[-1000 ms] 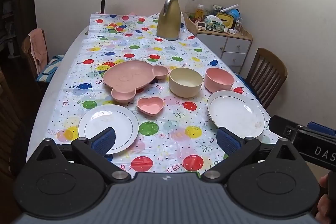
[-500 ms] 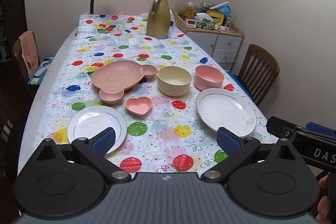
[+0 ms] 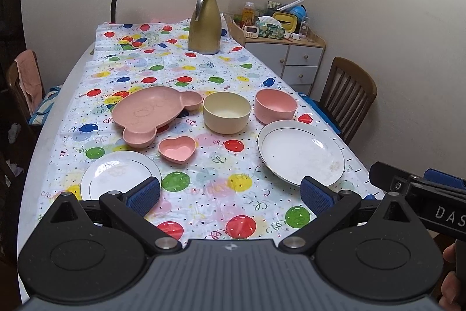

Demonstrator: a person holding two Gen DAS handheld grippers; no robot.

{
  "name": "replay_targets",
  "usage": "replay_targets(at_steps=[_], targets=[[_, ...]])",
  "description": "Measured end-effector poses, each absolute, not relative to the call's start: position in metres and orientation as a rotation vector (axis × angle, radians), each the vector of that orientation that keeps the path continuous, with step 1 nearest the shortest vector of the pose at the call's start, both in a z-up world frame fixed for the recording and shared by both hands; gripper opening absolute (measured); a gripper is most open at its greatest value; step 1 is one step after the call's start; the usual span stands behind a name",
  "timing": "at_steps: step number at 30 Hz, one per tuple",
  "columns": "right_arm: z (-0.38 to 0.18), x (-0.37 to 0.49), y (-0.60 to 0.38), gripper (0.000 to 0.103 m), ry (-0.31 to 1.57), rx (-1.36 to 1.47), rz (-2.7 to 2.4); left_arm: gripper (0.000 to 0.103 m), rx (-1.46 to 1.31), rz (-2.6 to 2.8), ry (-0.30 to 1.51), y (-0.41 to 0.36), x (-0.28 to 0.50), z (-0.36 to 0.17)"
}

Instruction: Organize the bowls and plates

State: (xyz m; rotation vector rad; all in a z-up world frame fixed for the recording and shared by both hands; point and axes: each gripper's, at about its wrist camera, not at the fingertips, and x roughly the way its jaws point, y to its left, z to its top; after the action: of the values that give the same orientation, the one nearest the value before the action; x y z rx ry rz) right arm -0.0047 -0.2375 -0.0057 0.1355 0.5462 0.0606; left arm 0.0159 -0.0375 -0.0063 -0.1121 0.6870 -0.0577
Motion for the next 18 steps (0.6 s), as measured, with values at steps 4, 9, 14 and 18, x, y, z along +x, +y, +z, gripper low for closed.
replay_targets(at_steps=[4, 9, 14, 18], targets=[[-0.006, -0.005, -0.237, 0.101, 0.545, 0.135, 0.062, 0.103, -0.116, -0.057, 0.686, -0.036, 0.016, -0.007], [-0.005, -0.004, -0.234, 0.1, 0.547, 0.135, 0.067, 0.103, -0.125, -0.054, 0.69, -0.028, 0.015, -0.007], [-0.003, -0.002, -0.228, 0.1, 0.547, 0.131, 0.072, 0.103, -0.128, -0.047, 0.687, -0.024, 0.014, -0.005], [-0.003, 0.0, -0.226, 0.1, 0.546, 0.13, 0.079, 0.103, -0.128, -0.042, 0.686, -0.023, 0.014, -0.005]])
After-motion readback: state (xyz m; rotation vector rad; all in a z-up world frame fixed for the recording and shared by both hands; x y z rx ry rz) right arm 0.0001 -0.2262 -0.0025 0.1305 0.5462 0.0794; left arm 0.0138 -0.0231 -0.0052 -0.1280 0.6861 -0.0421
